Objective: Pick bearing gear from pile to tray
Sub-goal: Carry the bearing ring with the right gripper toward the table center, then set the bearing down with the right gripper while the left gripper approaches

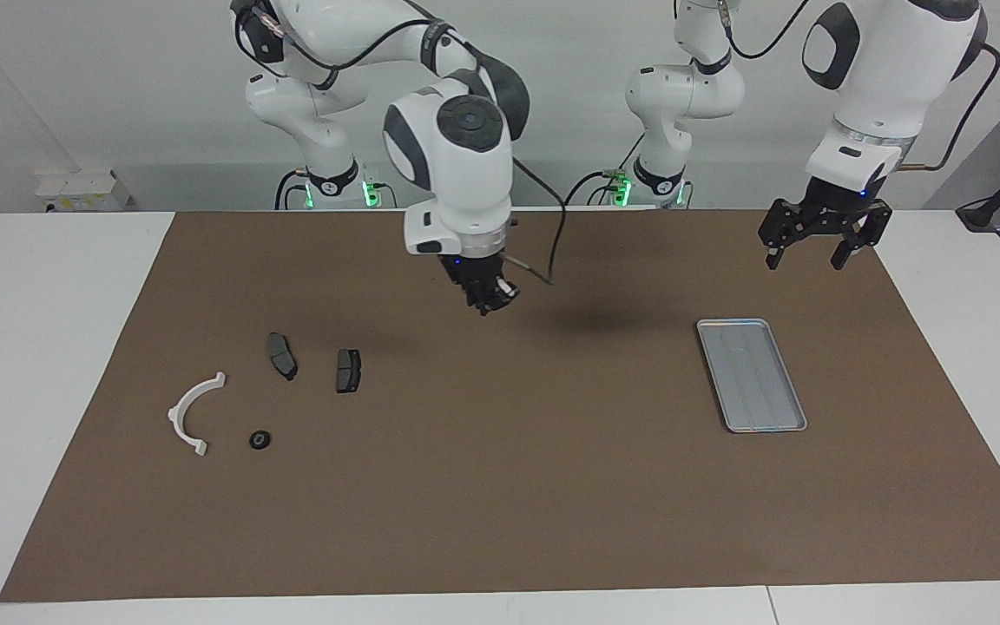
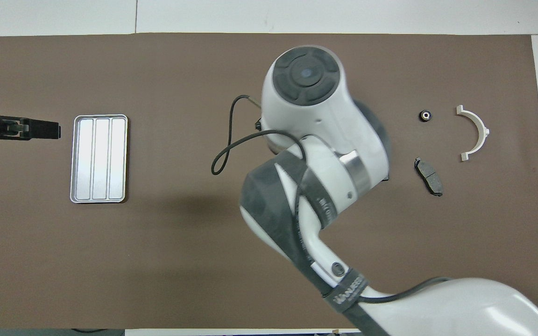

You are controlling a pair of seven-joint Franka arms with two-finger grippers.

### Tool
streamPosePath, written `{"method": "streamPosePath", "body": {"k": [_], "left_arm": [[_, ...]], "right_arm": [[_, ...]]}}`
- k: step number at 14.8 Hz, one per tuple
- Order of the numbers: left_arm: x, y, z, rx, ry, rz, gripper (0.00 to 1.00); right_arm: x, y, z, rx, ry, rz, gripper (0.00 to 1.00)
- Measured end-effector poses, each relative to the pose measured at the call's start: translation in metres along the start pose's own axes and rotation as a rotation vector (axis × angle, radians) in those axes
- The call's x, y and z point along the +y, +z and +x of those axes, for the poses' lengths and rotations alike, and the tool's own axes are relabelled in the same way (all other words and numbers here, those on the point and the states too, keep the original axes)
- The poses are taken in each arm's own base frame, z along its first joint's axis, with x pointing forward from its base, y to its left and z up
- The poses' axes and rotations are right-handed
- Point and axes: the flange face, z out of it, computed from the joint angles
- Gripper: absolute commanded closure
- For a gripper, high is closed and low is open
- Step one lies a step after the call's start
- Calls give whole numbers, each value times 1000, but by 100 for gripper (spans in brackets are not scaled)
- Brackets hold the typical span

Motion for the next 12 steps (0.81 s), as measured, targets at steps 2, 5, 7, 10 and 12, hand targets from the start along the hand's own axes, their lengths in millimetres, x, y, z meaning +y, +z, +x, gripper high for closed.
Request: {"method": "streamPosePath", "body": {"k": [2, 5, 7, 10, 12], "left_arm": [[-2, 0, 1, 9, -3, 1, 0], [-5, -1, 2, 23, -9, 2, 0], [-9, -2, 2, 27, -15, 3, 0], [-9, 0, 2, 23, -16, 3, 0], [-8, 1, 2, 22, -14, 2, 0]], "right_arm": [[-12, 36, -29, -4, 57, 16, 100], [-26, 94, -57, -5, 97, 3, 100], [-37, 135, -72, 10, 109, 13, 100], [-48, 173, -68, 12, 116, 47, 100], [-49, 178, -57, 14, 129, 67, 100]]}}
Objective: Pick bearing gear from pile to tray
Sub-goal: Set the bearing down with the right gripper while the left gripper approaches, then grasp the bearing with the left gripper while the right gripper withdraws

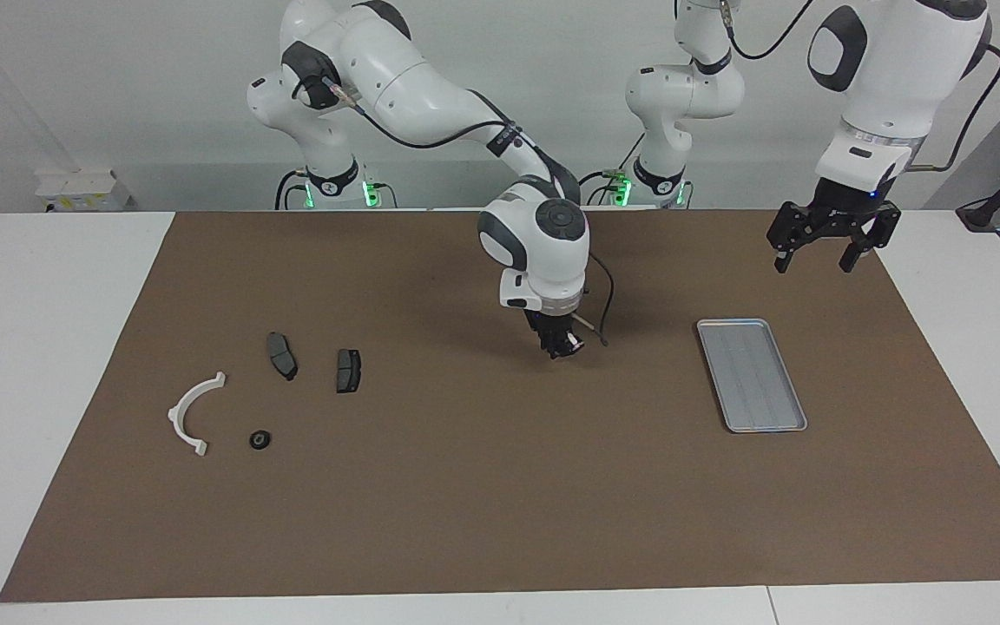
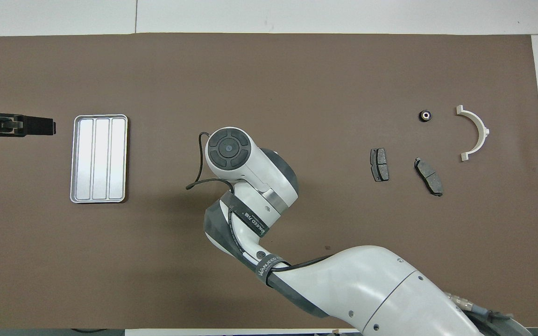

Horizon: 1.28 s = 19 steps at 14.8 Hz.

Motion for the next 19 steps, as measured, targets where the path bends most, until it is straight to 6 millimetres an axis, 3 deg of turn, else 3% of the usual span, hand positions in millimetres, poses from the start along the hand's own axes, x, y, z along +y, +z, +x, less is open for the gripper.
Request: {"method": "streamPosePath", "body": {"k": [5, 6, 7, 8, 11, 13, 15, 17, 19], "left_arm": [[2, -1, 1, 6, -2, 0, 0], [2, 0, 1, 6, -4, 0, 0], [4, 0, 1, 5, -2, -1, 0], [6, 1, 1, 4, 1, -2, 0], [24, 3, 1, -2, -10, -8, 0], [43, 11, 1, -17, -7, -13, 0], [82, 34, 3, -55, -34, -20, 0], [150, 74, 7, -72, -98, -16, 0], [215, 123, 5, -74, -139, -7, 1]], "right_arm": [[7, 16, 2, 13, -13, 18, 100], [7, 16, 2, 15, -15, 19, 69], [7, 16, 3, 16, -15, 19, 26], [8, 16, 5, 18, -12, 15, 0], [5, -4, 26, 36, 15, -25, 0], [2, -42, 65, 47, 18, -52, 0], [9, -91, 121, 44, -63, -68, 0], [34, -135, 187, 36, -211, -106, 0], [61, -160, 255, 23, -371, -126, 0]]}}
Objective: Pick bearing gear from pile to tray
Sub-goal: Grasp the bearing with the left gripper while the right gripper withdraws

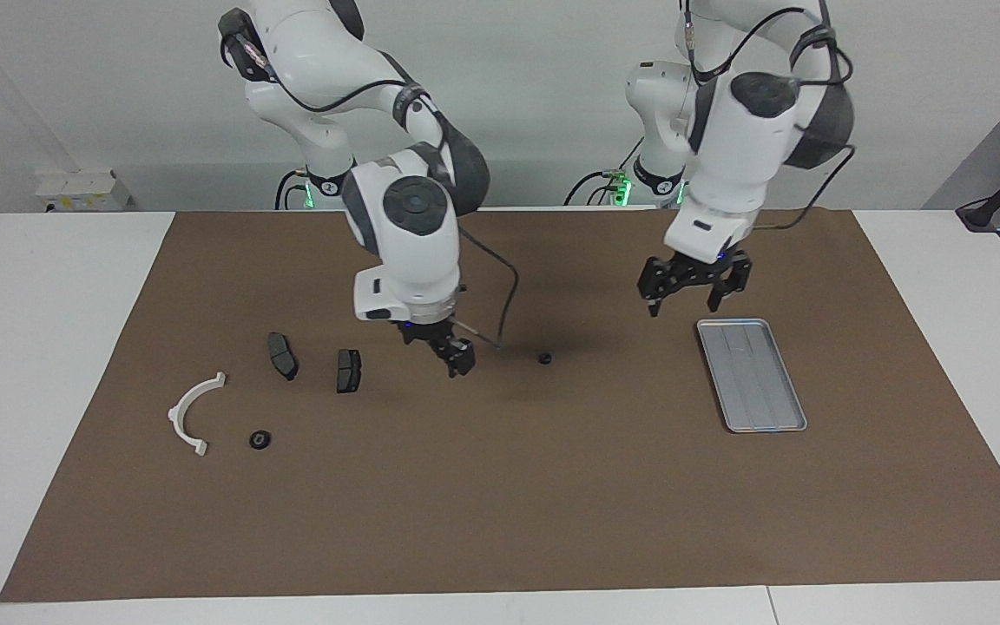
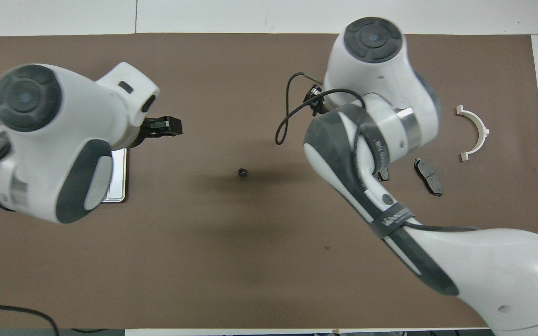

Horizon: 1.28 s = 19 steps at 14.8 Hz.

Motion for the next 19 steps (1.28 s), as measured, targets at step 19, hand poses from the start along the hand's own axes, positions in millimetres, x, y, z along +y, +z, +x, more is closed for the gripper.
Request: {"method": "streamPosePath", "body": {"k": [19], "left_arm": [[109, 159, -57, -67, -130, -10, 6]], "right_arm": [[173, 171, 160, 185, -466, 61, 0]]}}
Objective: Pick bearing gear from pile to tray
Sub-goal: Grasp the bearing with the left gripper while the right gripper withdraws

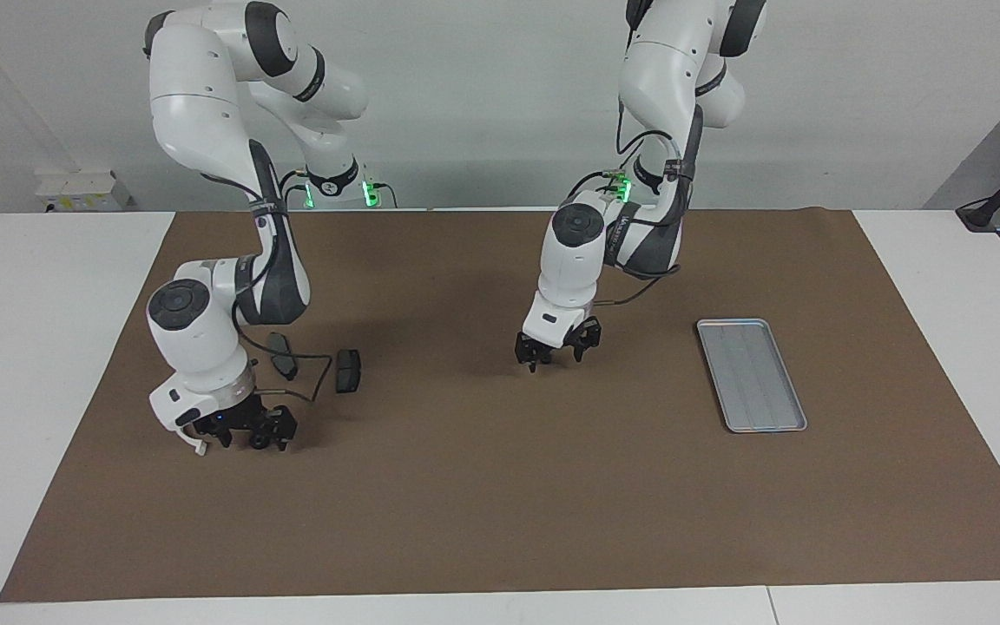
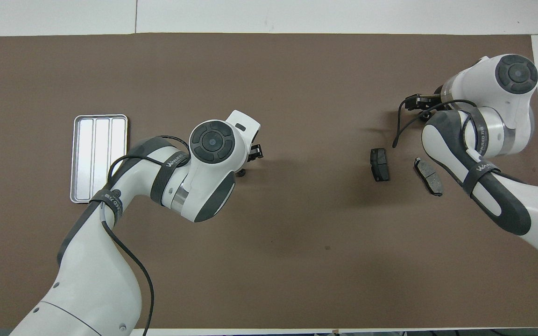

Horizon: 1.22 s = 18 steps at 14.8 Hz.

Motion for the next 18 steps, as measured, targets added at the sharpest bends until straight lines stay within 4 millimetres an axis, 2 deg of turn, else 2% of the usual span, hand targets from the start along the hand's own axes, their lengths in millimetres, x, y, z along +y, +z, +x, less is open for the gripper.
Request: {"method": "streamPosePath", "body": {"k": [3, 7, 9, 11, 13, 14, 15, 16, 17, 18], "left_arm": [[-6, 13, -6, 0, 0, -1, 9], [-7, 18, -10, -5, 2, 2, 10], [-5, 20, -14, -9, 7, 3, 10], [1, 20, -20, -11, 11, 1, 11], [8, 19, -27, -12, 12, -1, 13], [11, 19, -30, -12, 11, -1, 21], [13, 19, -32, -12, 9, -1, 34], [13, 19, -32, -12, 8, -1, 55], [13, 19, -32, -12, 7, -1, 73], [12, 17, -30, -9, 4, -3, 96]], "right_arm": [[4, 8, -3, -14, 6, 0, 9], [10, 13, -7, -28, 13, -2, 18], [10, 12, -8, -30, 15, 0, 29], [10, 11, -8, -33, 21, 1, 36], [10, 9, -9, -44, 36, -1, 50], [10, 8, -9, -44, 39, 0, 64], [10, 6, -9, -45, 42, -1, 81], [10, 4, -9, -44, 45, 1, 97], [9, 4, -9, -45, 46, 2, 100], [9, 4, -9, -45, 47, 2, 100]]}}
